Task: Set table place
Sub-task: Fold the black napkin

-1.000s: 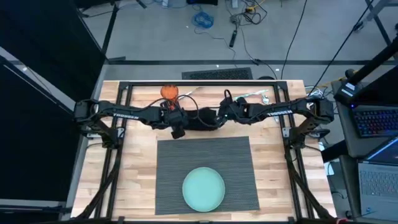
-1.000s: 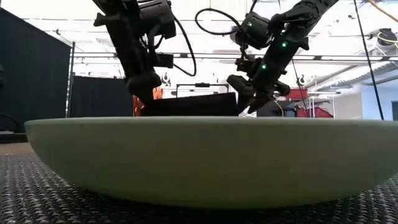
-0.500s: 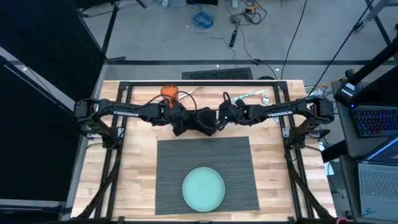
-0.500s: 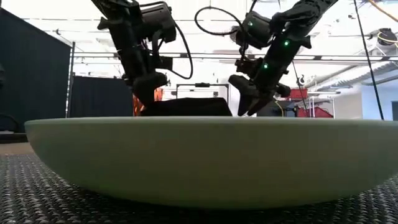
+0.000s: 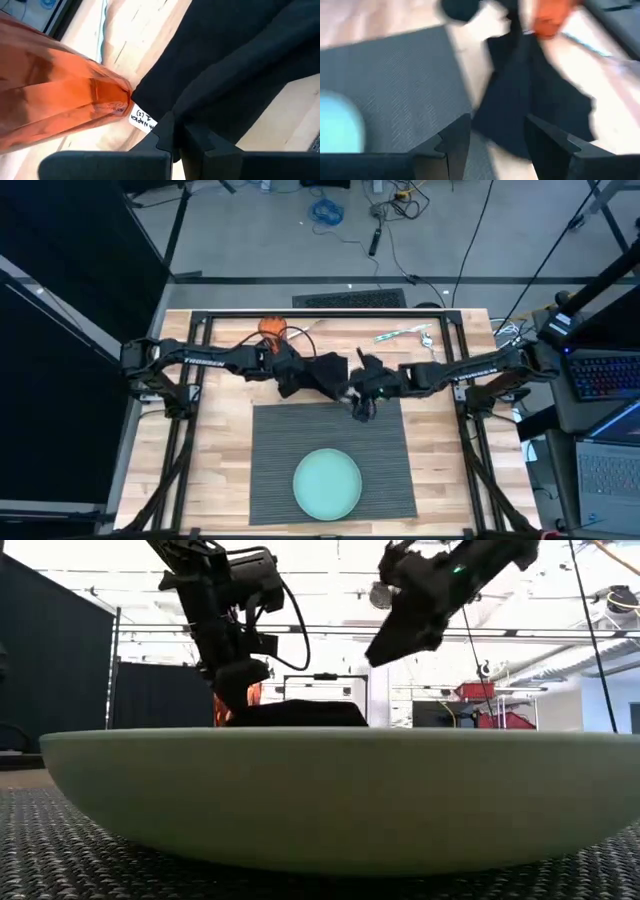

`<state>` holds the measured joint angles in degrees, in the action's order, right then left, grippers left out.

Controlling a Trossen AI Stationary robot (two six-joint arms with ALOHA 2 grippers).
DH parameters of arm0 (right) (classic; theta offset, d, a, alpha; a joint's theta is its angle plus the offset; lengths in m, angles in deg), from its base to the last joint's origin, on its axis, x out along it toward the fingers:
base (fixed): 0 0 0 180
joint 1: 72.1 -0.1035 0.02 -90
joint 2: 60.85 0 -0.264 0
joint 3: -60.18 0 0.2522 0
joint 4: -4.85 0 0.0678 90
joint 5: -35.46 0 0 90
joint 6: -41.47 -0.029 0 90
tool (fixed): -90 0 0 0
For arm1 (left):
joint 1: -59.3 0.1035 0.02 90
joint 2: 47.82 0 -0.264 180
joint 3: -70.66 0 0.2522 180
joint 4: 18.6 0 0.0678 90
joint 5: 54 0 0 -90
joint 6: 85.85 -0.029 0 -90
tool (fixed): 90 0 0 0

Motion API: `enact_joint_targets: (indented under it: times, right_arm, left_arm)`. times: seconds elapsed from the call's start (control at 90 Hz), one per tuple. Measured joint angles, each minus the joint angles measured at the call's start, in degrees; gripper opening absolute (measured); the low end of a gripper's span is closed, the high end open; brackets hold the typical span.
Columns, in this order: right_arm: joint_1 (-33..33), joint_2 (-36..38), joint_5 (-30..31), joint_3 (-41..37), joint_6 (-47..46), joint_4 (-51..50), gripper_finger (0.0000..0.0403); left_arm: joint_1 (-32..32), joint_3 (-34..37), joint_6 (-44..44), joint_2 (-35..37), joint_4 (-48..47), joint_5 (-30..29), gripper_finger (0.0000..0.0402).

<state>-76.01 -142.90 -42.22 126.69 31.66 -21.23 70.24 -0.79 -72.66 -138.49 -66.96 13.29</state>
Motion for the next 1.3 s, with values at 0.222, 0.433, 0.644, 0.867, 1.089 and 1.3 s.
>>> enact_joint_targets:
  times: [0.222,0.433,0.644,0.867,1.089,1.3]
  right_arm:
    - [-3.7,-6.0,4.4,0.0,3.8,2.5,0.0164]
    - [-4.5,-11.8,11.7,0.0,6.9,7.8,0.0164]
    - [-5.3,-14.6,11.8,0.0,9.1,10.1,0.0164]
    - [-5.9,-14.9,13.7,0.0,10.3,11.2,0.0164]
    - [-6.0,-19.6,13.1,0.0,10.8,13.1,0.0164]
    - [-6.0,-20.9,16.3,0.0,11.0,16.6,0.0164]
  left_arm:
    - [0.5,0.0,0.0,0.0,1.5,0.0,0.0000]
    - [0.6,0.0,-0.1,0.0,1.6,0.1,0.0000]
    - [0.6,0.0,-0.2,0.0,1.6,0.9,0.0000]
    - [0.9,0.0,-0.3,0.0,1.6,1.6,0.0000]
    - [1.1,0.0,-0.4,0.0,1.6,2.1,0.0000]
    - [1.1,0.0,-0.4,0.0,1.6,3.0,0.0000]
